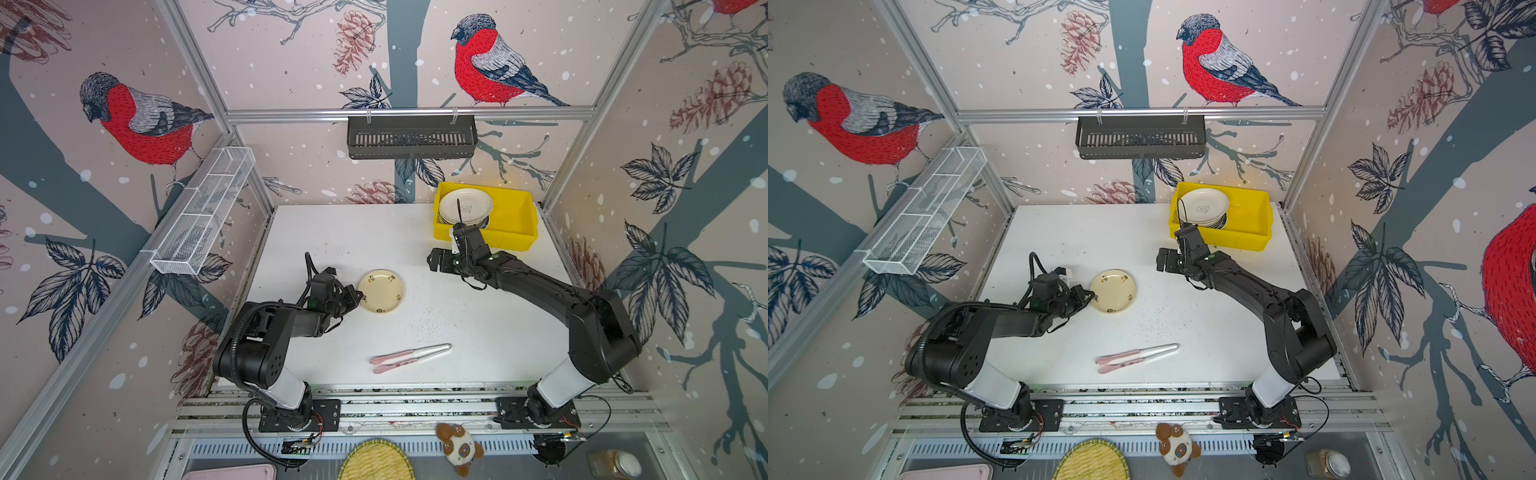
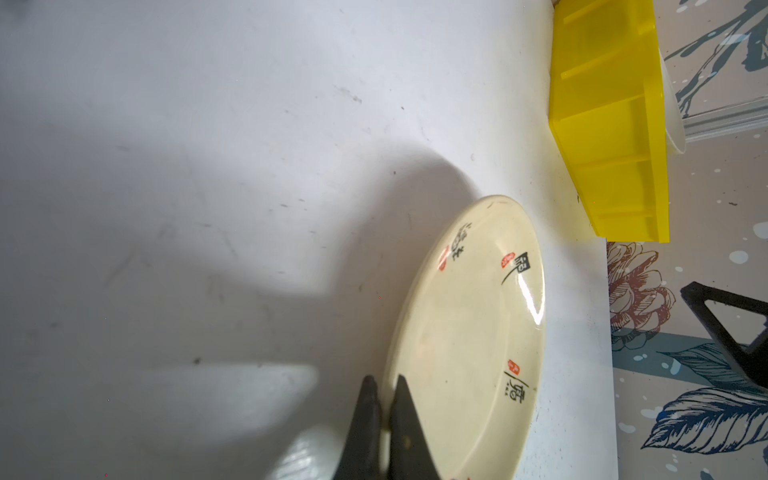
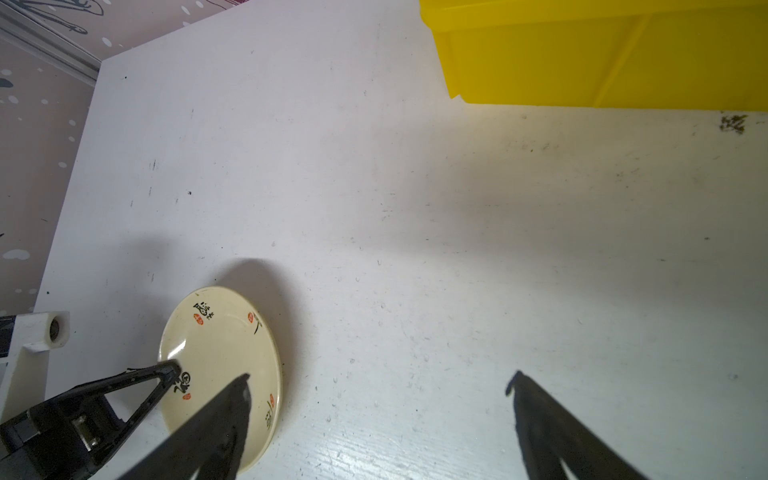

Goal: Place the plates into the plastic bin on the countertop
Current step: 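Lift the calligraphy plate with the left gripper while the right gripper grasps its edge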

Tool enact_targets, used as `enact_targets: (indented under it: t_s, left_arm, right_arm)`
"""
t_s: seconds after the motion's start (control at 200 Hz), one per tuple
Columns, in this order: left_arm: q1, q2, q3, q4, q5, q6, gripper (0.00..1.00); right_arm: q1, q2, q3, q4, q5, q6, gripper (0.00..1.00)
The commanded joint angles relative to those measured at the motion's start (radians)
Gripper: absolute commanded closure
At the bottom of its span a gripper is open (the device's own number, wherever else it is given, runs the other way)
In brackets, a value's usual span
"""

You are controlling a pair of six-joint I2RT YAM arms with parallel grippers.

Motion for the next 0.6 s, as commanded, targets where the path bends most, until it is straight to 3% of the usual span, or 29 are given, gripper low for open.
enact_targets:
  t_s: [0.0,0.25,0.45,0.595]
  left_arm:
    - [-0.003,0.005,0.016,0.006,-0.004,0.011,1.00]
    - [-0.009,-0.033,0.060,0.048,0.059,-0.035,1.00]
    - [-0.053,-0.070,0.126,0.073,0.084,-0.087,1.00]
    - [-0.111,-0.075,0.173,0.101,0.076,-0.123,1.00]
  right_arm:
    - [-0.004,-0.013,-0.010,0.011,-0.001,0.007,0.02]
    - [-0.015,-0.056,-0.049,0.050,-0.051,0.012,0.02]
    - [-0.041,-0.075,-0.113,0.192,-0.252,0.036,0.02]
    - [-0.036,-0.095,-0.143,0.265,-0.304,0.044,0.03]
